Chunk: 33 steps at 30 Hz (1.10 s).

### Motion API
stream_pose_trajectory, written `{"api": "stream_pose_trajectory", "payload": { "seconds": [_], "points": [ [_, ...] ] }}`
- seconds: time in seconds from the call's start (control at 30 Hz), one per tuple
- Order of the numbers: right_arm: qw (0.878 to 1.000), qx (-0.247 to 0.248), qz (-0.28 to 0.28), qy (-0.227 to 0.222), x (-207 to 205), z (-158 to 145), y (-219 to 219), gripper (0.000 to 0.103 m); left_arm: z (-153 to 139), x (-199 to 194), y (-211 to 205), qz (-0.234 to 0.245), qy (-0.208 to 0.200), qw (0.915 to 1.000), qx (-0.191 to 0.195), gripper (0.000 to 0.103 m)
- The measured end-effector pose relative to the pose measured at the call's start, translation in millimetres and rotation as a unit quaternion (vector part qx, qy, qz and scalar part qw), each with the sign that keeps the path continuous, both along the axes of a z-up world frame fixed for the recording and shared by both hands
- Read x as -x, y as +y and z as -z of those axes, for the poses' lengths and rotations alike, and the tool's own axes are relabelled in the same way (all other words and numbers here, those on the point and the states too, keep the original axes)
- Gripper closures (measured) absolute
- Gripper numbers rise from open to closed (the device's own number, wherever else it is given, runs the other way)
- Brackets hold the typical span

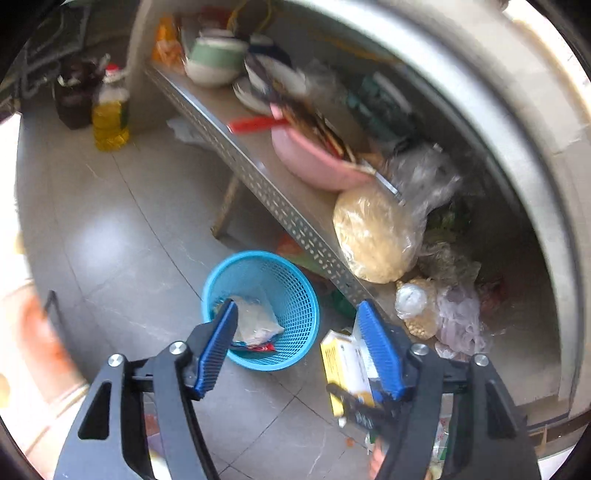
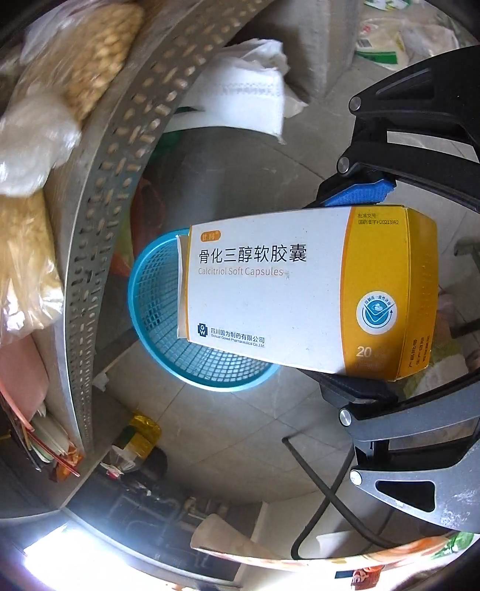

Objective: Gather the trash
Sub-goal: 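Open both tools to drop the boxes into the wastebasket, then move both tools back toward the table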

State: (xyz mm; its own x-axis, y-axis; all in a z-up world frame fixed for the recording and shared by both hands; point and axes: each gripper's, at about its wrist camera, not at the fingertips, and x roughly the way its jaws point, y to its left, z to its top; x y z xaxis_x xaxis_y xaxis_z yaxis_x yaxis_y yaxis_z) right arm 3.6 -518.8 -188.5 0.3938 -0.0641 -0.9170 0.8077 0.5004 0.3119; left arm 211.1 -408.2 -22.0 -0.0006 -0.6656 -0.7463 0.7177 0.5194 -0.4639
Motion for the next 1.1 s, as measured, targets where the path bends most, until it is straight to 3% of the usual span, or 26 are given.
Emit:
{"api": "stream_pose_trajectory", "payload": {
  "seconds": [0.27, 0.37, 0.4, 0.47, 0.6, 0.83, 1.0, 1.1],
  "points": [
    [0.997, 0.051, -0.056, 0.020, -78, 20, -30, 0.033, -44, 14, 101, -0.027, -0.049, 0.9982, 0.021, 0.027],
    [0.992, 0.084, -0.076, 0.051, -108, 40, -44, 0.017, -49, 24, 132, -0.032, -0.059, 0.9974, 0.028, 0.025],
    [0.990, 0.101, -0.075, 0.070, -112, 48, -46, 0.017, -50, 28, 144, -0.036, -0.063, 0.9969, 0.030, 0.025],
    [0.985, 0.110, -0.068, 0.113, -112, 63, -46, 0.017, -51, 34, 163, -0.044, -0.070, 0.9960, 0.033, 0.024],
    [0.991, 0.078, -0.043, 0.099, -76, 68, -27, 0.017, -49, 42, 199, -0.061, -0.082, 0.9940, 0.037, 0.023],
    [0.993, 0.080, -0.039, 0.084, -3, 37, 36, 0.017, -49, 51, 236, -0.081, -0.101, 0.9905, 0.049, 0.023],
    [0.989, 0.114, -0.065, 0.064, -12, -11, 64, 0.017, -53, 64, 249, -0.074, -0.119, 0.9879, 0.066, 0.023],
    [0.986, 0.147, -0.080, 0.019, -20, -55, 79, 0.017, -57, 74, 260, -0.074, -0.122, 0.9871, 0.072, 0.022]
  ]
}}
